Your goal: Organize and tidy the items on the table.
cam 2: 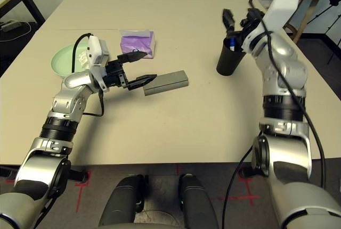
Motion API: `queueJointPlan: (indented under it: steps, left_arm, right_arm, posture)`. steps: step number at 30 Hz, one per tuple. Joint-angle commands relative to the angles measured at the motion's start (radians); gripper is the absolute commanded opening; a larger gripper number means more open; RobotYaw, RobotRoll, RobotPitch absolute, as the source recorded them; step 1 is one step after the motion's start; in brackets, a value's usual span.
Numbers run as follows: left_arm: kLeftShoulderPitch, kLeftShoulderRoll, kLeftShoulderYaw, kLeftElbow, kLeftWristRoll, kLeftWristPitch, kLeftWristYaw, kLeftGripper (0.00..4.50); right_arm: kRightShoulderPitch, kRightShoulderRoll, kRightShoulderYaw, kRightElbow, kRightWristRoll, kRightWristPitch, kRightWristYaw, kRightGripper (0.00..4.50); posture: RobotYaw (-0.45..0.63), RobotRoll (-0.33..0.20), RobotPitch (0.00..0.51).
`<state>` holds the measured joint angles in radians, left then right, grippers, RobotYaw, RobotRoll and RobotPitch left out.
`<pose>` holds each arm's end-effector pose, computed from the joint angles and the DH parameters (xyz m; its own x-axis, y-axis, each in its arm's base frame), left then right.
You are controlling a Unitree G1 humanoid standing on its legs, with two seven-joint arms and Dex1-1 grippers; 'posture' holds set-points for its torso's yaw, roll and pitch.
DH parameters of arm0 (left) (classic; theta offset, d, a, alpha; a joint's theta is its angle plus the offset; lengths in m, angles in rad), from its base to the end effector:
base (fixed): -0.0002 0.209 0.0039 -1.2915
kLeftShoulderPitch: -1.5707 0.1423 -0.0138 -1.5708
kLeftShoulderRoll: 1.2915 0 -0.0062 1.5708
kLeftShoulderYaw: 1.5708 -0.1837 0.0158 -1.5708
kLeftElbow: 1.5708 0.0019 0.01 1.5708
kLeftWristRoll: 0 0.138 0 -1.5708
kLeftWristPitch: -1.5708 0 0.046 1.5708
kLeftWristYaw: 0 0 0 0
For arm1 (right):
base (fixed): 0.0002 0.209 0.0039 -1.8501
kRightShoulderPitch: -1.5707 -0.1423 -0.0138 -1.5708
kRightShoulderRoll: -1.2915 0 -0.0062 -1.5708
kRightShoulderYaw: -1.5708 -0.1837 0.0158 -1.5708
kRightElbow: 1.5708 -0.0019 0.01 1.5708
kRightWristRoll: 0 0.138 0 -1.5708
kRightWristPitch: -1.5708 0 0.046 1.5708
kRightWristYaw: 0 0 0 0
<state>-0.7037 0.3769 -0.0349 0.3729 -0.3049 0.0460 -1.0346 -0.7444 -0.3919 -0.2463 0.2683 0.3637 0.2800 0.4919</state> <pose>0.3207 0.1874 0.1681 0.4372 -0.8973 0.0618 0.8568 0.4364 0.2748 0.3129 -0.2297 0.2035 0.8800 0.3774 0.2883 -0.3910 0.9203 -0.0114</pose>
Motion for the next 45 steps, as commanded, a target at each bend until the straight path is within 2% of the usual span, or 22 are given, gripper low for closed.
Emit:
queueJointPlan:
  steps: [1, 4, 7, 11, 16, 22, 26, 34, 39, 45]
  left_arm:
    - [0.037, 0.014, -0.002, -0.019, 0.035, 0.017, 0.049, 4.5]
    - [0.044, -0.013, 0.054, -0.03, 0.031, 0.041, 0.187, 4.5]
    - [0.073, -0.033, 0.094, -0.053, 0.047, 0.052, 0.314, 4.5]
    - [0.134, -0.038, 0.102, -0.079, 0.094, 0.029, 0.426, 4.5]
    - [0.151, -0.084, 0.194, -0.083, 0.112, -0.02, 0.66, 4.5]
    - [0.198, -0.085, 0.291, -0.095, 0.134, -0.05, 0.85, 4.5]
    - [0.251, -0.05, 0.315, -0.111, 0.125, -0.034, 0.854, 4.5]
    - [0.323, 0.032, 0.347, -0.096, 0.053, -0.035, 0.728, 4.5]
    - [0.339, 0.038, 0.371, -0.118, 0.021, -0.03, 0.714, 4.5]
    - [0.351, 0.035, 0.377, -0.123, 0.027, -0.025, 0.723, 4.5]
  right_arm:
    - [0.064, -0.005, 0.012, 0.003, 0.016, -0.12, 0.119, 4.47]
    - [0.124, -0.011, 0.027, 0.039, 0.0, -0.217, 0.206, 4.47]
    - [0.175, -0.035, 0.052, 0.056, -0.015, -0.216, 0.251, 4.47]
    - [0.22, -0.023, 0.026, 0.04, 0.021, -0.208, 0.247, 4.47]
    - [0.274, 0.002, -0.018, 0.01, 0.024, -0.232, 0.149, 4.47]
    - [0.365, 0.078, -0.071, -0.083, -0.001, -0.265, -0.049, 4.47]
    - [0.392, 0.11, -0.075, -0.113, -0.046, -0.309, -0.16, 4.47]
    - [0.377, 0.126, -0.071, -0.061, -0.115, -0.33, -0.323, 4.47]
    - [0.388, 0.14, -0.056, -0.063, -0.116, -0.333, -0.33, 4.47]
    - [0.396, 0.142, -0.057, -0.036, -0.108, -0.36, -0.318, 4.47]
  posture:
    - [0.13, 0.0, 0.082]
    - [0.14, 0.0, 0.08]
    - [0.15, 0.0, 0.079]
    - [0.15, 0.0, 0.079]
    - [0.14, 0.0, 0.082]
    - [0.14, 0.0, 0.087]
    - [0.15, 0.0, 0.091]
    - [0.2, 0.0, 0.1]
    - [0.22, 0.0, 0.099]
    - [0.21, 0.0, 0.096]
